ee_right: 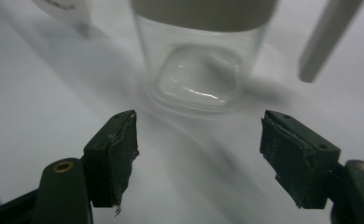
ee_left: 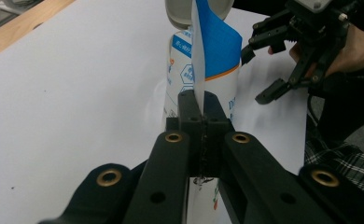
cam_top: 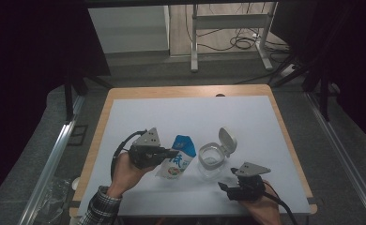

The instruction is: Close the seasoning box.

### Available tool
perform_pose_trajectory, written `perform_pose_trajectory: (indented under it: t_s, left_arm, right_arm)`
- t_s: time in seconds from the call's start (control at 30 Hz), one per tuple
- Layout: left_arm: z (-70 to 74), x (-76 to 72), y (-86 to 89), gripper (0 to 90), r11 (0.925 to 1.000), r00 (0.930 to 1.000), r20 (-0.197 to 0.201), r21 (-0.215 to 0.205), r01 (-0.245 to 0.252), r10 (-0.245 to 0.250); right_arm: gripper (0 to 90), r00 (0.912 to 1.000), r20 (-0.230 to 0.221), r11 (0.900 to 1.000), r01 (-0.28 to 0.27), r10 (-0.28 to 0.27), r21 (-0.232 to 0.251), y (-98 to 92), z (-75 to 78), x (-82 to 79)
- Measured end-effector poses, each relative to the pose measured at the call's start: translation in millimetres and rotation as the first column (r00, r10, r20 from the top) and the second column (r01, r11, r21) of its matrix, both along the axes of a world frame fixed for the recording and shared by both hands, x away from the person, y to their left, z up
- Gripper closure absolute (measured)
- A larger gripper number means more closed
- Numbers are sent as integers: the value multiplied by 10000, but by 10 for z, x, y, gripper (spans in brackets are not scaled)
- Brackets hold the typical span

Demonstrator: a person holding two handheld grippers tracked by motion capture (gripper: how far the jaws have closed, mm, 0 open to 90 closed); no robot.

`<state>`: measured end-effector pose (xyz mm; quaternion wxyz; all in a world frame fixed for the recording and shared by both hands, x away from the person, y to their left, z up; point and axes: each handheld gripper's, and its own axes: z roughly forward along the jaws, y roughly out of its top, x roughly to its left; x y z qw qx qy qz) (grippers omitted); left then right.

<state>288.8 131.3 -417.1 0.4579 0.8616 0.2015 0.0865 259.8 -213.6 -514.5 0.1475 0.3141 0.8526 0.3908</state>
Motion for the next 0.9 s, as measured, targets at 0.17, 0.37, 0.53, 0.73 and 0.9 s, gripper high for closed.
perform_pose_trajectory:
  t_s: [0.17,0.37,0.53,0.73,0.9]
  left_arm:
    - [1,-19,-57,900,9998,9998,-78,74,167,-166]
    - [30,-31,-101,900,9997,9997,-77,84,217,-216]
    - [86,-45,-117,900,9997,9997,-45,-37,228,-228]
    - [130,-73,-130,900,9996,9996,108,-94,273,-272]
    - [136,-69,-127,900,9996,9997,17,-144,230,-229]
  right_arm:
    - [296,9990,-204,9991,-396,399,142,115,-2,-61]
    - [332,9960,-414,9961,-775,792,416,239,8,-101]
    - [345,9941,-310,9935,-1019,1035,504,348,10,-127]
    - [366,9909,-293,9902,-1298,1314,507,525,-6,-147]
    - [374,9891,-144,9888,-1457,1462,322,676,-38,-160]
